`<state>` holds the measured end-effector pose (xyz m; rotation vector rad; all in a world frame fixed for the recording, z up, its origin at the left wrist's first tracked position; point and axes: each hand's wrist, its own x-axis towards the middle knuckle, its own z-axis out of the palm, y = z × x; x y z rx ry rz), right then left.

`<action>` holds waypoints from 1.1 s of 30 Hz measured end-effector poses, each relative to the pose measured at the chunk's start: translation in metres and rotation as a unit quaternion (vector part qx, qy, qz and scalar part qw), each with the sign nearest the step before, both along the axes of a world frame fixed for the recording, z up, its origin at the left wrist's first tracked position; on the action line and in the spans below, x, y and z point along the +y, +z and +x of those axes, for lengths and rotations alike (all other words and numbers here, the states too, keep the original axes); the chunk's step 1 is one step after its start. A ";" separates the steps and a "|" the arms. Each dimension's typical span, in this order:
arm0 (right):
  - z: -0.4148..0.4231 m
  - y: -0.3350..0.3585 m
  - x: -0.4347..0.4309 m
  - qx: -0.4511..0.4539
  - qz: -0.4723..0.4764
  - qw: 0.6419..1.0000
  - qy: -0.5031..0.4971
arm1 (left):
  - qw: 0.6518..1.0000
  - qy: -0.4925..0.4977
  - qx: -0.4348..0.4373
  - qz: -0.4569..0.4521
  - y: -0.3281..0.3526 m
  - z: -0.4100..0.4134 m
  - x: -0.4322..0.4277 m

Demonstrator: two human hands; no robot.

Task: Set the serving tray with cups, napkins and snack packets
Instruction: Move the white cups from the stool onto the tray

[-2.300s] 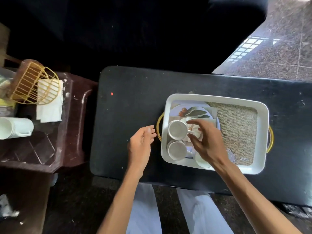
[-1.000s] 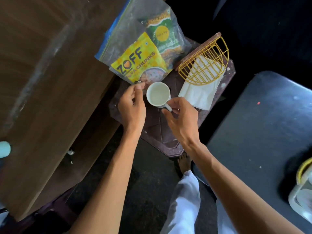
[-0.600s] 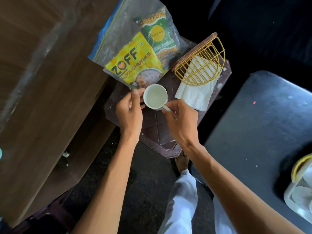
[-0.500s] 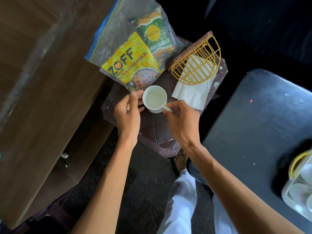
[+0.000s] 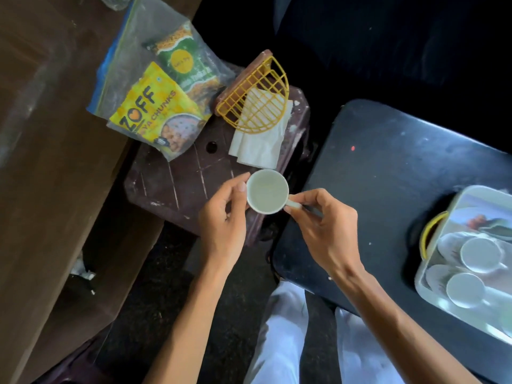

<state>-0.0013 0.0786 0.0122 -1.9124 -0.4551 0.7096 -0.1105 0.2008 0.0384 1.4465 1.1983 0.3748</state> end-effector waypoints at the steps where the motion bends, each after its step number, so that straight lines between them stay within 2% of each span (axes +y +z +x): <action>1: 0.005 0.002 -0.013 -0.003 -0.001 1.000 -0.003 | 1.000 -0.011 0.003 0.006 0.001 0.006 -0.011; 10: 0.050 0.016 -0.136 -0.024 0.002 0.997 -0.077 | 0.998 -0.035 -0.005 -0.043 0.007 0.076 -0.122; 18: 0.098 0.028 -0.253 -0.059 -0.012 0.982 -0.178 | 0.991 -0.125 -0.013 -0.047 0.011 0.140 -0.226; 22: 0.124 0.024 -0.306 -0.068 -0.044 0.974 -0.213 | 0.981 -0.193 -0.011 -0.019 0.008 0.171 -0.272; 27: 0.154 0.011 -0.360 -0.110 -0.105 0.964 -0.218 | 0.963 -0.268 0.005 -0.019 0.003 0.207 -0.310; 33: 0.173 -0.012 -0.391 -0.128 -0.118 0.963 -0.205 | 0.945 -0.321 0.056 -0.008 -0.013 0.233 -0.327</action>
